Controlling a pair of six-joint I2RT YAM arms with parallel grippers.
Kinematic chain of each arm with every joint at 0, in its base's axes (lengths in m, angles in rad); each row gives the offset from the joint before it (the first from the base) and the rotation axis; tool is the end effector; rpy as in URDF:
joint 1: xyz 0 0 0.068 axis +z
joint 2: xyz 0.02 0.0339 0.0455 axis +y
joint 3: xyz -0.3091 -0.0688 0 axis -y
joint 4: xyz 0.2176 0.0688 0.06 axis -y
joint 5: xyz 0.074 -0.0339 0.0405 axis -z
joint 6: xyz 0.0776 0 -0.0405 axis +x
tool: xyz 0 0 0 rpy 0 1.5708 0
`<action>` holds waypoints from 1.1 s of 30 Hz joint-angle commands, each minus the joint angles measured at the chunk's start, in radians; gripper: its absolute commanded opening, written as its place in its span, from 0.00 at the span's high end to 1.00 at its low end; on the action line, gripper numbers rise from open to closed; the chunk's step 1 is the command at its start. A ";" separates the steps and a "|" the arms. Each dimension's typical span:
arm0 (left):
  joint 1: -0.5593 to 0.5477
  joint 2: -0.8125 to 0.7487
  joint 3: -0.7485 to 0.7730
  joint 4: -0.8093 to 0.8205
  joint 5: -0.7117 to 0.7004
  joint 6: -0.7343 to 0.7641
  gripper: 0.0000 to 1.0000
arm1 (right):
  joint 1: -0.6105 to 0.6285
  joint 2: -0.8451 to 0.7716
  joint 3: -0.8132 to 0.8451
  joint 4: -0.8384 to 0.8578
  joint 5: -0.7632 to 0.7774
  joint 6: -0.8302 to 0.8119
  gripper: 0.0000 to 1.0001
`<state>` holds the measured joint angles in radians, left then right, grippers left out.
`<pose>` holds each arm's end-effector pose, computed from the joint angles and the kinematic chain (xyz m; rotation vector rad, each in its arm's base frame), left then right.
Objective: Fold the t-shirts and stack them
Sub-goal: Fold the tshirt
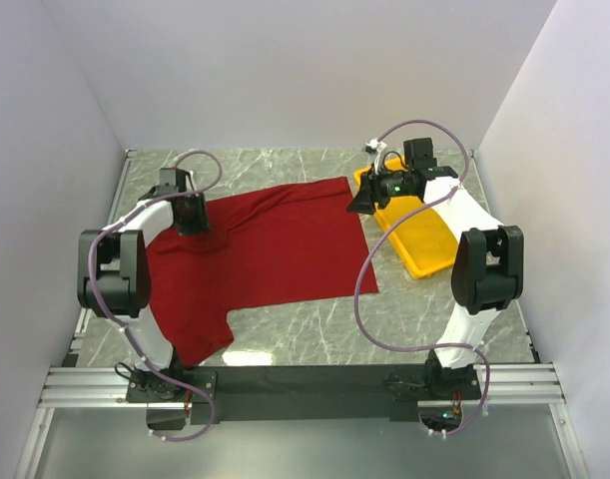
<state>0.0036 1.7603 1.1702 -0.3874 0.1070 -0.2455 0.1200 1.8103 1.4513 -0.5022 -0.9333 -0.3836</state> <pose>0.3770 -0.0069 0.2205 -0.2760 2.5412 -0.2301 0.3861 0.1094 0.3023 -0.9268 1.9876 0.9716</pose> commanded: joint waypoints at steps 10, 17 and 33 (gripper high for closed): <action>-0.057 0.081 0.077 -0.050 -0.020 -0.060 0.83 | 0.001 -0.008 0.015 -0.004 -0.018 -0.008 0.43; -0.057 0.016 0.063 -0.076 -0.036 -0.041 0.99 | 0.001 -0.008 0.012 0.001 -0.018 -0.008 0.43; -0.057 -0.094 -0.035 -0.080 -0.006 -0.061 0.87 | 0.001 -0.005 0.007 0.008 -0.027 0.000 0.43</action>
<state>-0.0502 1.6913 1.1500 -0.4690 0.0780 -0.2981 0.1200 1.8103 1.4513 -0.5022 -0.9337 -0.3832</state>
